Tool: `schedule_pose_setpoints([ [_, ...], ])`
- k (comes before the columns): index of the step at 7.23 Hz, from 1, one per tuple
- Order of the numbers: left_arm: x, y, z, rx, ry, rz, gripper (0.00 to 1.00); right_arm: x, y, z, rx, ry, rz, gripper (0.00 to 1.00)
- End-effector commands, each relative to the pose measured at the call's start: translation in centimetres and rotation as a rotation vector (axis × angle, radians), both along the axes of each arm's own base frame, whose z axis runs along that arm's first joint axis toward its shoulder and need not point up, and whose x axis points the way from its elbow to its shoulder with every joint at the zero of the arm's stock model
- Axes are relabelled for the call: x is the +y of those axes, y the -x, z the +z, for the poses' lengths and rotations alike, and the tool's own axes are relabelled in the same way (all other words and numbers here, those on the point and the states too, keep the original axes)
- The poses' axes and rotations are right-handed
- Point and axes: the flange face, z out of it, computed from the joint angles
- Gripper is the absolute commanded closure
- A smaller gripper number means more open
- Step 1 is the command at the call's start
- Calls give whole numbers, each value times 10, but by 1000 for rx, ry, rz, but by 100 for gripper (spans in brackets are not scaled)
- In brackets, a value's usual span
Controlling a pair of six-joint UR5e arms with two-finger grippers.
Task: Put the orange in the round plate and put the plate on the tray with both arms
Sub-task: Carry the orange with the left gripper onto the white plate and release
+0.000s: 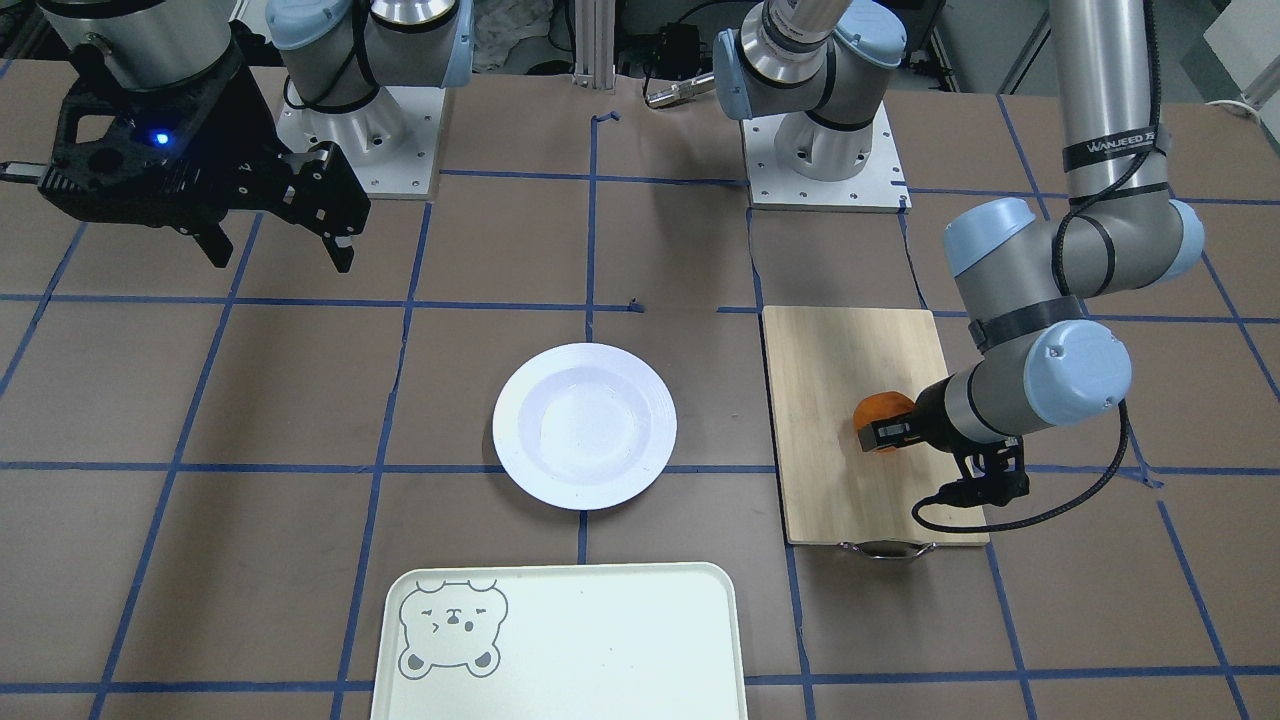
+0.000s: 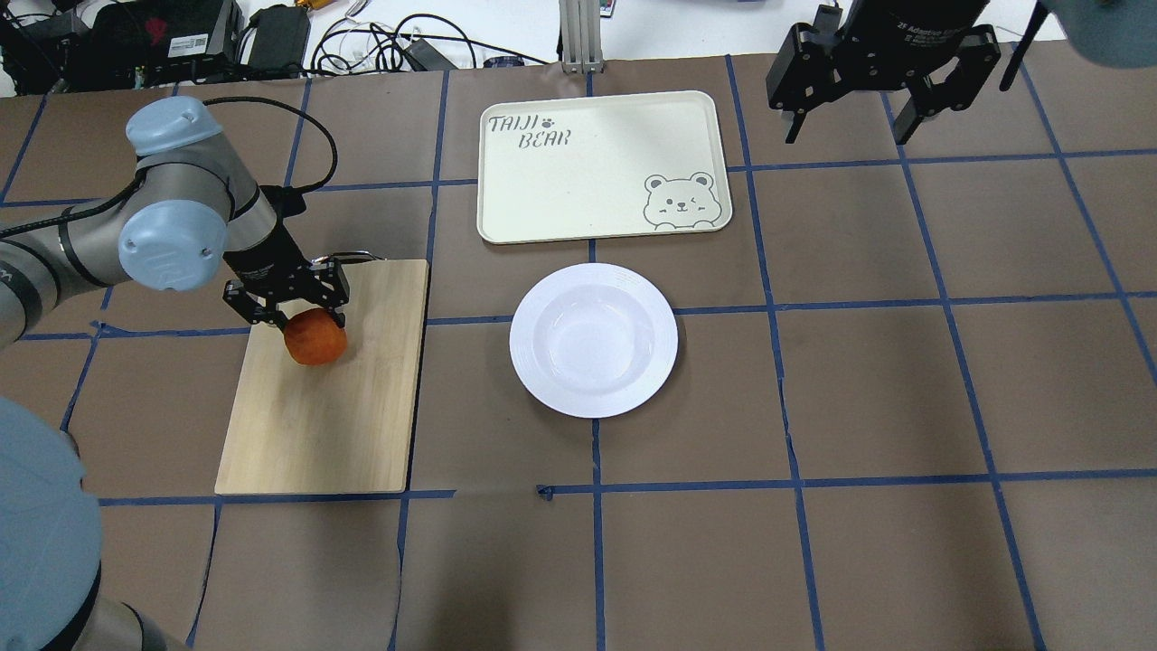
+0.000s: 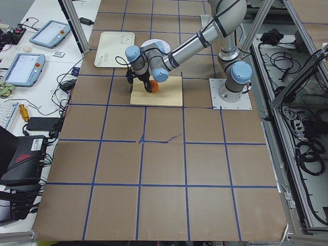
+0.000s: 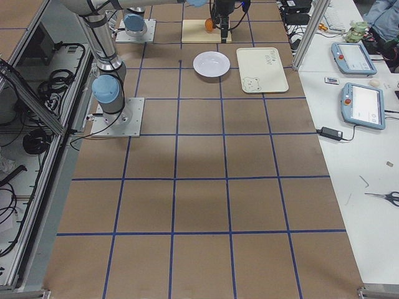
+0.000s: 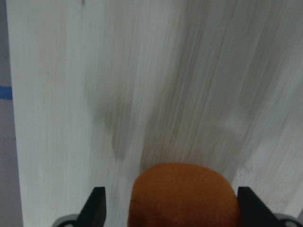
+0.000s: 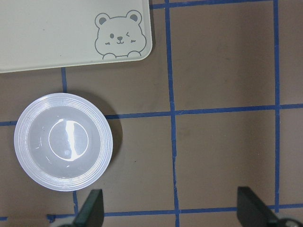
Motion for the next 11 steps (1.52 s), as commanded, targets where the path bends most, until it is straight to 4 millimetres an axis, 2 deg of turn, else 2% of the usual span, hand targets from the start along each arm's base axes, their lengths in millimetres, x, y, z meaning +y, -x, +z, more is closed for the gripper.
schedule_pose_setpoints([
  [1, -19, 15, 40, -27, 38, 63, 100, 0, 0, 0, 0, -1, 1, 0],
  [2, -31, 54, 62, 6, 57, 118, 100, 0, 0, 0, 0, -1, -2, 0],
  [3, -33, 110, 76, 34, 72, 186, 100, 0, 0, 0, 0, -1, 1, 0],
  [4, -30, 163, 73, 70, 73, 235, 100, 0, 0, 0, 0, -1, -2, 0],
  [5, -25, 199, 73, 110, 103, 246, 100, 0, 0, 0, 0, -1, 1, 0],
  [7, -2, 264, 63, 157, 69, 267, 100, 0, 0, -2, 0, -4, 1, 0],
  [8, 9, 286, 46, 152, 52, 251, 100, 0, 0, -1, 0, -3, 1, 0],
  [9, 11, 299, 35, 196, 62, 269, 100, 0, 0, -2, 0, -4, -1, 0],
  [10, 18, 303, 20, 186, 39, 265, 77, -1, 0, -1, 2, -3, 0, 0],
  [11, 23, 306, 16, 169, 36, 253, 14, -1, 0, -5, 2, -18, 1, 0],
])
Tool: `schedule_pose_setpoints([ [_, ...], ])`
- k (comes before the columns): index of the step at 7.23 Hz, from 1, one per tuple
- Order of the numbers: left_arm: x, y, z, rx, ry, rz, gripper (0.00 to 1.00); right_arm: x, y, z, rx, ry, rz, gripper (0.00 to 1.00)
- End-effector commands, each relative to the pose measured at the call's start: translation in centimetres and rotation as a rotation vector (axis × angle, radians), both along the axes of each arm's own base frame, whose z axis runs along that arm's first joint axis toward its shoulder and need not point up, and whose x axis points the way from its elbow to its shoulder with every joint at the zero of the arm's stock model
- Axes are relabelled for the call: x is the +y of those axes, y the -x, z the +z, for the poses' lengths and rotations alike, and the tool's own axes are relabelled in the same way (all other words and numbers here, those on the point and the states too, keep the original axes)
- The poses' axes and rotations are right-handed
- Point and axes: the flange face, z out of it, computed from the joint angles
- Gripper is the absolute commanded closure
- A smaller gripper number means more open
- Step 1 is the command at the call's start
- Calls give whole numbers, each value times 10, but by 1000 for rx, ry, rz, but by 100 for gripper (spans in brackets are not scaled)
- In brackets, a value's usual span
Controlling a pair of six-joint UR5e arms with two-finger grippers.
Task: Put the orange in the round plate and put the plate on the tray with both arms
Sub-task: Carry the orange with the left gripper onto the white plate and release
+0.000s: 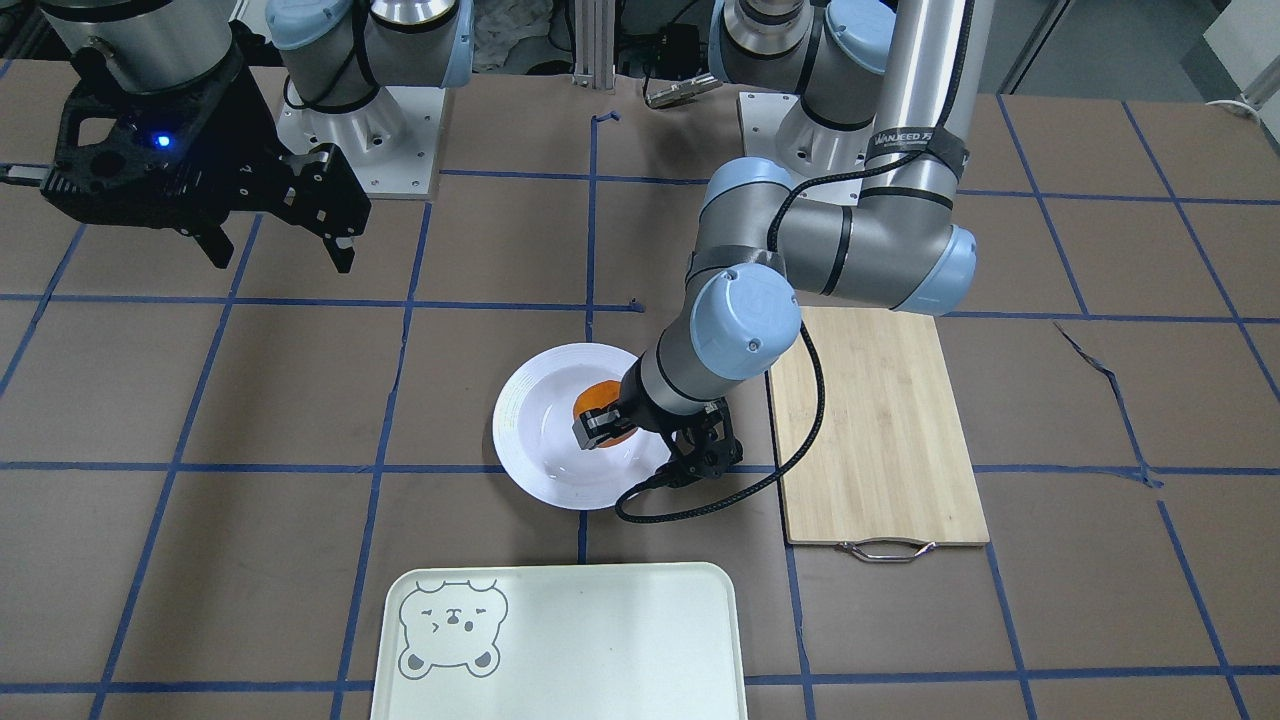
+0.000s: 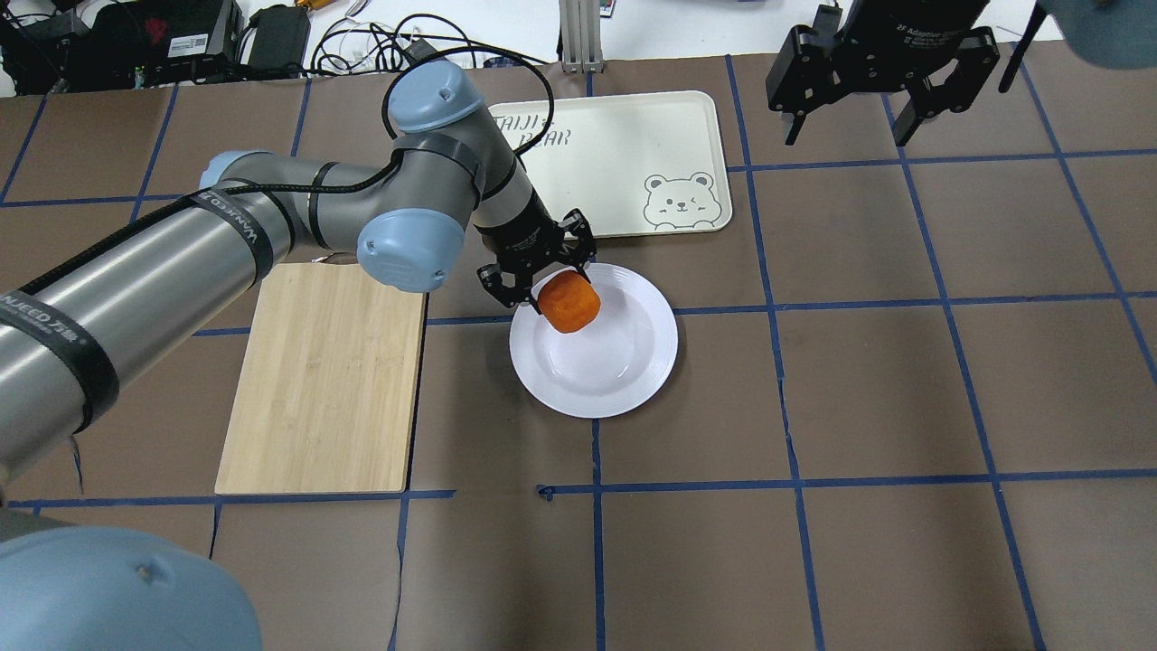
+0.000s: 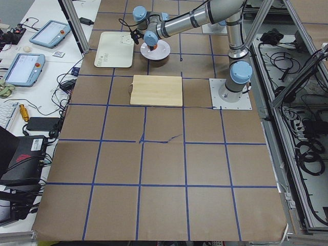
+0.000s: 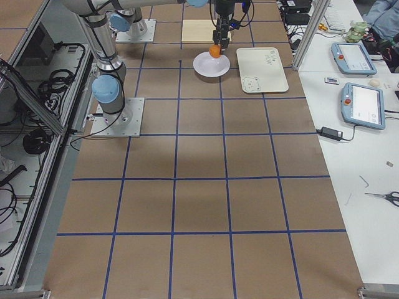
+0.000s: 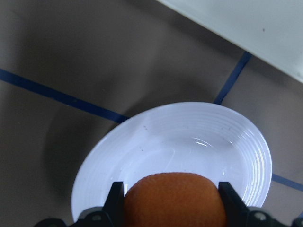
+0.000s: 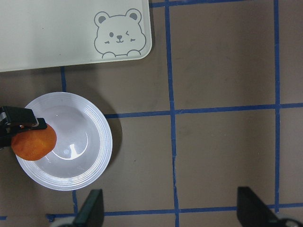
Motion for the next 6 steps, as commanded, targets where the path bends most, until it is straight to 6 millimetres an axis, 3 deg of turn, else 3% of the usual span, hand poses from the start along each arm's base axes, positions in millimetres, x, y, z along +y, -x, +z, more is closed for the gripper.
schedule_pose_setpoints([
  [1, 9, 10, -5, -39, 10, -20, 0, -1, 0, -7, -2, -24, 1, 0],
  [3, 8, 6, 24, -41, 59, -30, 0, -9, 2, -6, -2, 16, -10, 0],
  [4, -11, -17, 49, -114, 127, -54, 0, -25, 9, -8, -2, 78, -22, 0],
  [5, -32, -62, 74, -206, 129, -124, 0, -38, 10, -26, -4, 55, -25, 0],
  [6, -51, -127, 94, -291, 124, -160, 0, -44, 11, -36, -3, 36, -25, 0],
])
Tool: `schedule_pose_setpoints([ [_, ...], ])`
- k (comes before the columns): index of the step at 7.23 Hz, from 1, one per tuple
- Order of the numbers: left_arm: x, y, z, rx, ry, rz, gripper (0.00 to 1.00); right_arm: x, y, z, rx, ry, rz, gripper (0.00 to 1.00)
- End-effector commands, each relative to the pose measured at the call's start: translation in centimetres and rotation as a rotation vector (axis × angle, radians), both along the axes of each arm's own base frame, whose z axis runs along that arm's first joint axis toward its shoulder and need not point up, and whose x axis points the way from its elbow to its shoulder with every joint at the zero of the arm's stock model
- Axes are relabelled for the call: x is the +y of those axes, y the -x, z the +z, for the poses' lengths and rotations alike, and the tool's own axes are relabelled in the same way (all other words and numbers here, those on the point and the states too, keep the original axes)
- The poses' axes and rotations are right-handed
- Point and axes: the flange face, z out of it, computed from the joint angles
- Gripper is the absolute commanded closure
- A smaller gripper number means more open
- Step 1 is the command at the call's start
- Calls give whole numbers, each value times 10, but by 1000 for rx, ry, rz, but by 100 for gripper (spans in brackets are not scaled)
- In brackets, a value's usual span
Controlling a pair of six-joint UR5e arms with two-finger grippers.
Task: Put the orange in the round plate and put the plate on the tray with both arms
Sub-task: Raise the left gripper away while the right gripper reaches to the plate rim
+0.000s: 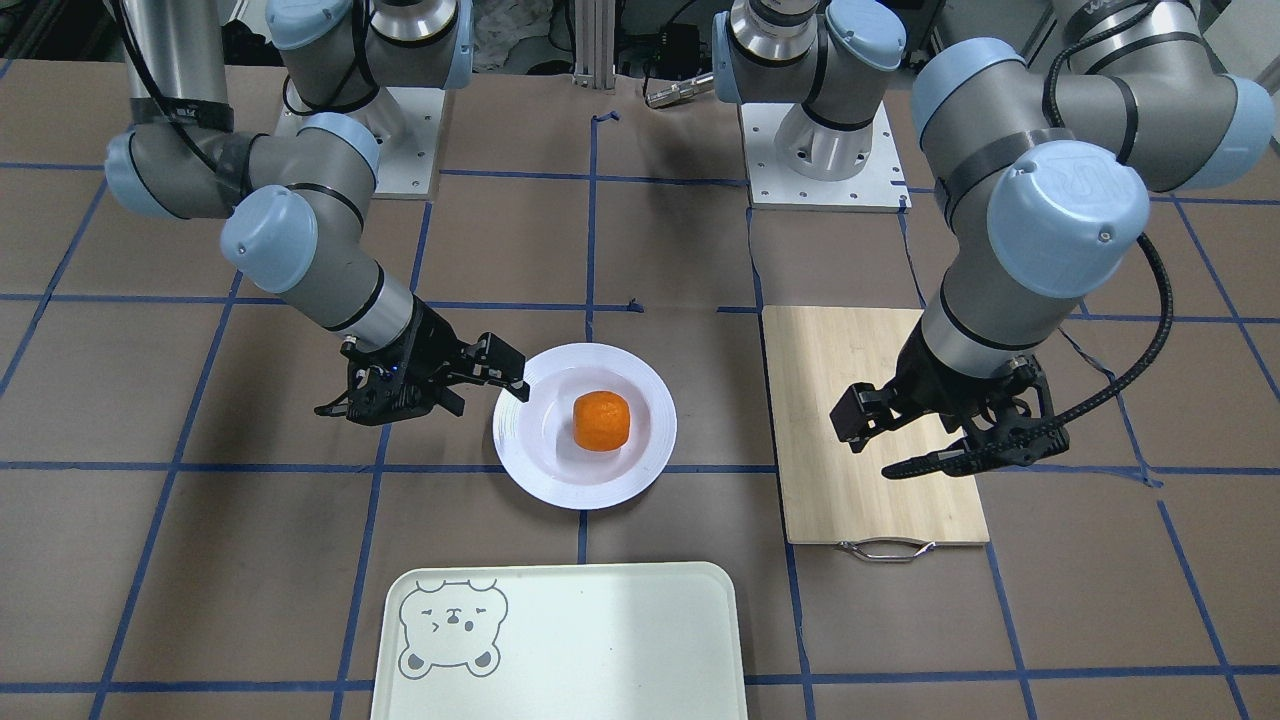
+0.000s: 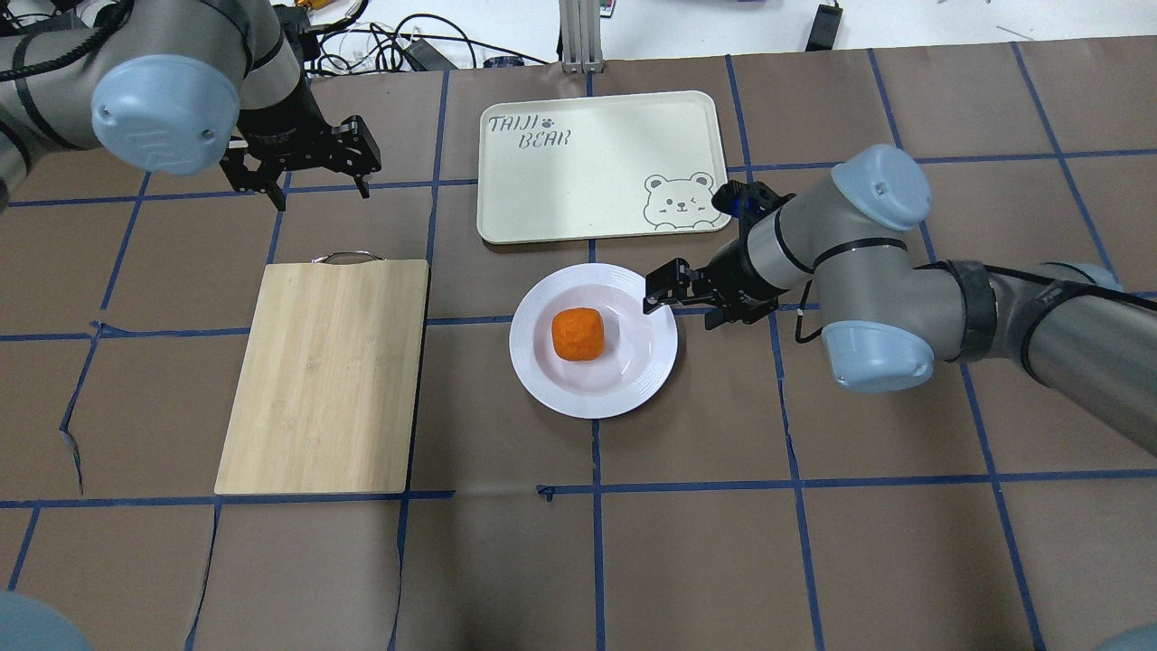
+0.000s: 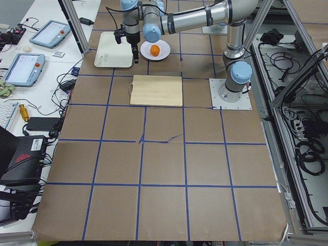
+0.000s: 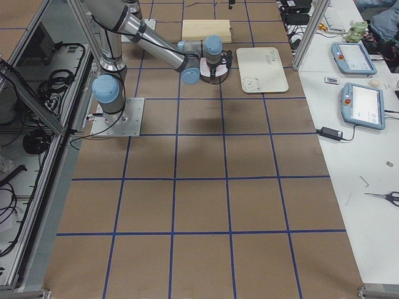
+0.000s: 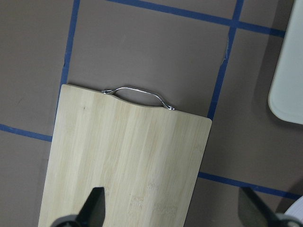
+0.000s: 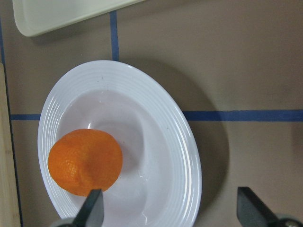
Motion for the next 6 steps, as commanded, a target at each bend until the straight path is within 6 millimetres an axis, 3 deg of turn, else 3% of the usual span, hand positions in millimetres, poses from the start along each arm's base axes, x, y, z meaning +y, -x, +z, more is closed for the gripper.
schedule_pose_setpoints([
  [1, 4, -1, 3, -1, -7, -17, 0, 0, -5, -32, -31, -4, -1, 0],
  [3, 4, -1, 2, -1, -8, -17, 0, 0, -10, -29, -53, -6, -29, 0],
  [6, 4, -1, 2, -1, -7, -17, 0, -5, -13, -52, -81, -7, -29, 0],
])
